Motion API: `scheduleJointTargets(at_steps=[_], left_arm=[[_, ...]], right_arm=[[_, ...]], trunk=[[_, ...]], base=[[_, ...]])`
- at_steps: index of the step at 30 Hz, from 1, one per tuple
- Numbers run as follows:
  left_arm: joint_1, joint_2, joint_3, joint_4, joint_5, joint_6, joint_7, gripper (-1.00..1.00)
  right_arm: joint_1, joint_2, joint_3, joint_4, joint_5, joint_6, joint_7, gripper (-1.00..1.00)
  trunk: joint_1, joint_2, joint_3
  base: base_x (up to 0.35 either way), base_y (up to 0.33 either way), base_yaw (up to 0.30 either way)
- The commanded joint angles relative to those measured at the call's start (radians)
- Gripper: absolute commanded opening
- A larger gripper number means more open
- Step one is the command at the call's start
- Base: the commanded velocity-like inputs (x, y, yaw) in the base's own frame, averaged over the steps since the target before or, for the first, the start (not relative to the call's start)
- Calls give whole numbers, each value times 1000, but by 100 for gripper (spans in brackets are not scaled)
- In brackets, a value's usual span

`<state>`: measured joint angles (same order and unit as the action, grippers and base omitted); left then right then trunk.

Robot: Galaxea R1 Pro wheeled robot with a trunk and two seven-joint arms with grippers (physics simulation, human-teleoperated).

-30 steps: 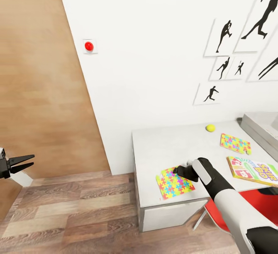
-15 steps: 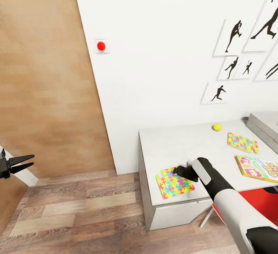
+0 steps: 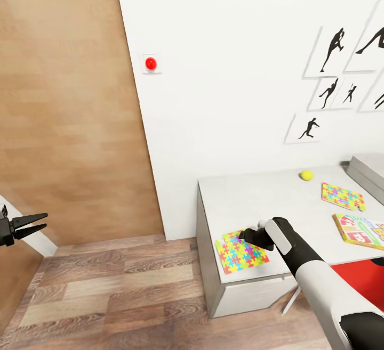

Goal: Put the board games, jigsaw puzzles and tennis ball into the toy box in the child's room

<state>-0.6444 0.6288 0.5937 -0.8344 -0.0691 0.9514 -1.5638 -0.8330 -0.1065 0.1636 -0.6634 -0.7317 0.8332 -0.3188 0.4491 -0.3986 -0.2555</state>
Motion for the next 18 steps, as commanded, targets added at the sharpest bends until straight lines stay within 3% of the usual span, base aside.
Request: scheduleJointTargets(at_steps=[1,18], left_arm=[[-2,-1,2,0,-8,10,-7,100],[-2,0,2,0,-8,10,-7,100]], right_arm=[[0,-1,6,42,-26,0,-8,100],[0,-1,7,42,-26,0,-8,100]], trunk=[[1,-1,-2],[1,-1,-2]], base=[[0,96,0],[0,88,0]])
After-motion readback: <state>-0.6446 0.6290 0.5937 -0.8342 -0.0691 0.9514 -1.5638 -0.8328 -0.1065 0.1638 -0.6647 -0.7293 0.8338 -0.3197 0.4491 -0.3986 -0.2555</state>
